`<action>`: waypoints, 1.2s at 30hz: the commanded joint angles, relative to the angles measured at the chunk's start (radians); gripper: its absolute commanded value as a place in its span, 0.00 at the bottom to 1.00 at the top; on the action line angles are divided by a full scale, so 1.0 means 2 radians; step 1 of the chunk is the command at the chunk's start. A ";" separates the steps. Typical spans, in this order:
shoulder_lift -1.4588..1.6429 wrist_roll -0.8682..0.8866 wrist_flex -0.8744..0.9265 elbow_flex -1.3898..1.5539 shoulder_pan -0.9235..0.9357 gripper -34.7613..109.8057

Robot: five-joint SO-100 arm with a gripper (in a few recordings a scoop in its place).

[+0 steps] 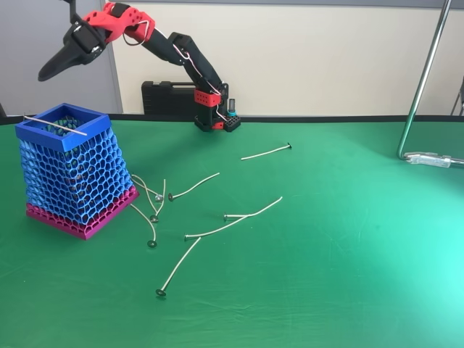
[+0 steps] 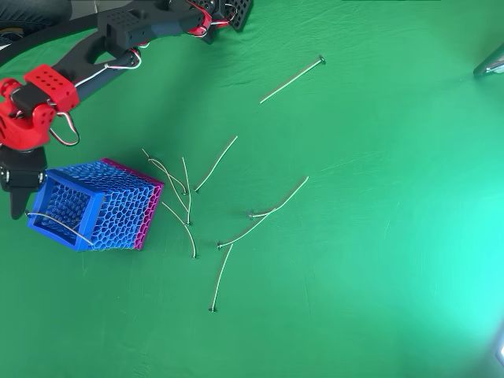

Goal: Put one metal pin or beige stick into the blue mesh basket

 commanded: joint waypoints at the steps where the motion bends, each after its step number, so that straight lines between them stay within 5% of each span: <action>1: 0.082 0.006 -0.007 0.068 -0.012 0.30; 11: 0.290 0.042 -0.018 0.354 -0.062 0.25; 36: 0.755 0.291 -0.198 1.073 -0.295 0.24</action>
